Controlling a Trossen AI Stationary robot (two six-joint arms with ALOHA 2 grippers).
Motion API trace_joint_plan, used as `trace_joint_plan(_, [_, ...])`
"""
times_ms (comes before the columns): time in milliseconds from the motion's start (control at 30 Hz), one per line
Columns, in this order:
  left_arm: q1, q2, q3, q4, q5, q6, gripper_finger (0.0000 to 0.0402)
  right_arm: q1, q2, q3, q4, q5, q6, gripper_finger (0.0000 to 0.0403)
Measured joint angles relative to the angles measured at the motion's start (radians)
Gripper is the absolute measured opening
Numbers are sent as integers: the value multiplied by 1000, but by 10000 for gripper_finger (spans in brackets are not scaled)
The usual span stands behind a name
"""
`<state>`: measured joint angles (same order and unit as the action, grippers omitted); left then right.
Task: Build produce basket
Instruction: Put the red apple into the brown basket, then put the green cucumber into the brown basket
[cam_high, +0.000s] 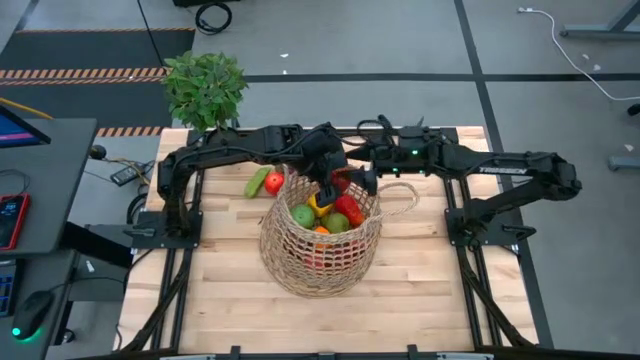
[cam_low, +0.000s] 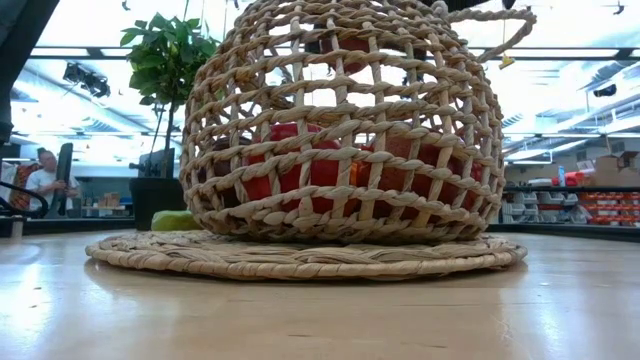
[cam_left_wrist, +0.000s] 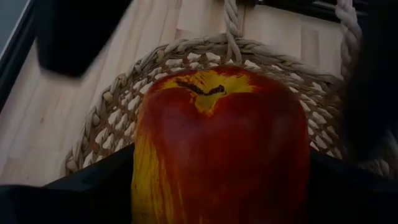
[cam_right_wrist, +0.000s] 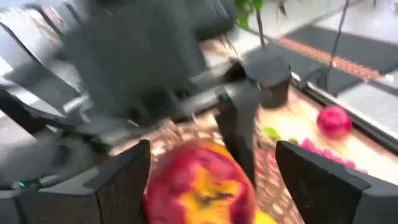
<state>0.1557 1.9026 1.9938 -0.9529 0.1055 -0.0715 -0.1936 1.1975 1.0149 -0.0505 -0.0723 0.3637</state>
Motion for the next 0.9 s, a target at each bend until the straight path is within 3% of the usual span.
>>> trace_joint_plan(367, [-4, -64, 9, 17, 9, 4, 355, -8, 71, -5, -190, 11, 6, 349])
trace_joint_plan(733, [25, -172, 6, 120, -5, -65, 355, -54, -48, 1, -158, 10, 0, 349])
trace_joint_plan(900, [50, -261, 5, 156, -108, -75, 355, -71, -122, -1, -150, 29, -15, 349])
